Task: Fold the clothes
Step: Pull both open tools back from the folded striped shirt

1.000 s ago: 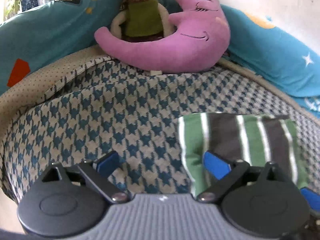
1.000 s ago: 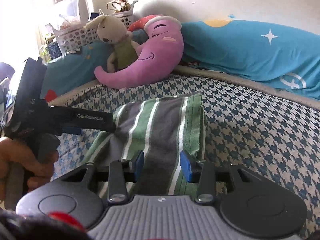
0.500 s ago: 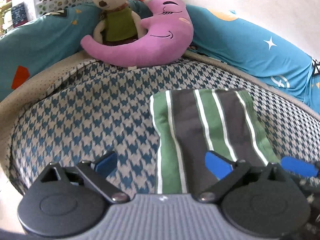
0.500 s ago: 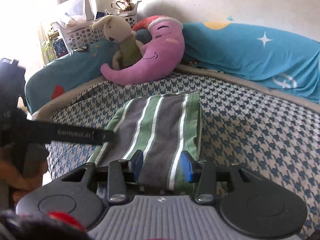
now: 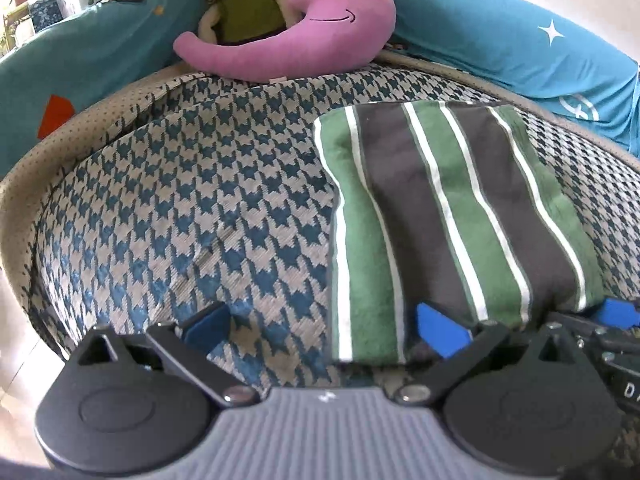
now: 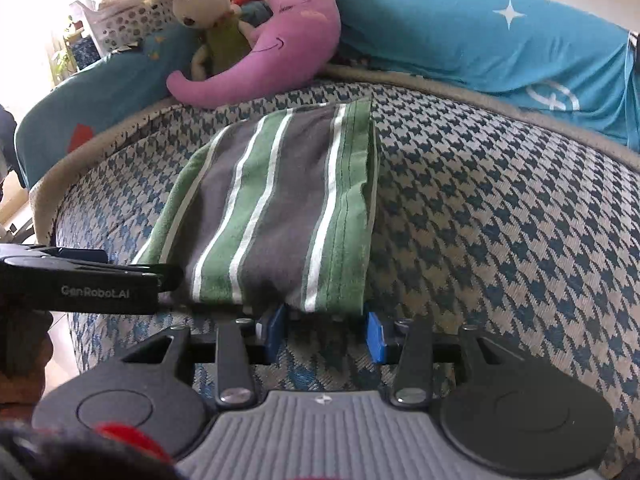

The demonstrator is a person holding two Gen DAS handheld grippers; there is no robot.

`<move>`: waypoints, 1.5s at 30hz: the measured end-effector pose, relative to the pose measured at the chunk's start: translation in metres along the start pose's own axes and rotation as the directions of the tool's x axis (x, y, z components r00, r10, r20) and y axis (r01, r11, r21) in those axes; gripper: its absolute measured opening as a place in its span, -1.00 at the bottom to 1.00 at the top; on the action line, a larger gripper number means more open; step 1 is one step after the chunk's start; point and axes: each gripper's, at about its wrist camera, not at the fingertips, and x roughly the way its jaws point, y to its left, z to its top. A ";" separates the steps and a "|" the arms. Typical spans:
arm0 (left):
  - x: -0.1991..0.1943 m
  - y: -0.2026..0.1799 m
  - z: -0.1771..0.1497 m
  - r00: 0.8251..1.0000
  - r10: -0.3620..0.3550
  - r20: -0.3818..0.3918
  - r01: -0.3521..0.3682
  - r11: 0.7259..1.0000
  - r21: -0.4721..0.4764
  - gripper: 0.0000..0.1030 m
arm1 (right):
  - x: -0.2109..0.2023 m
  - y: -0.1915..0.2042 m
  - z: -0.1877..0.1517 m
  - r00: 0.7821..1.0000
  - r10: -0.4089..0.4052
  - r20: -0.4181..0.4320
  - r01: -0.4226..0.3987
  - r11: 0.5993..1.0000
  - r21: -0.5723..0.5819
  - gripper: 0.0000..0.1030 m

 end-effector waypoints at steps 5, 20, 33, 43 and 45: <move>0.003 -0.003 0.003 1.000 0.018 -0.022 -0.019 1.000 -0.022 1.00 | -0.005 0.004 -0.001 1.000 -0.023 -0.020 0.024 1.000 0.009 -0.04; 0.007 -0.012 0.017 0.983 0.078 -0.164 -0.096 0.990 -0.105 1.00 | -0.051 -0.007 0.020 0.998 -0.010 -0.061 0.018 0.989 0.145 0.71; 0.003 -0.005 0.014 0.988 0.030 -0.151 -0.047 0.993 -0.112 1.00 | -0.038 -0.029 0.020 0.999 -0.007 -0.044 0.017 0.974 0.224 0.72; -0.023 -0.005 0.032 0.995 0.096 0.036 -0.093 0.993 -0.070 1.00 | -0.037 -0.035 0.018 1.000 -0.010 -0.017 0.014 0.970 0.242 0.72; -0.022 0.008 0.037 0.994 0.098 0.046 -0.093 0.990 -0.109 1.00 | -0.038 -0.035 0.018 1.000 -0.008 -0.004 0.009 0.970 0.244 0.72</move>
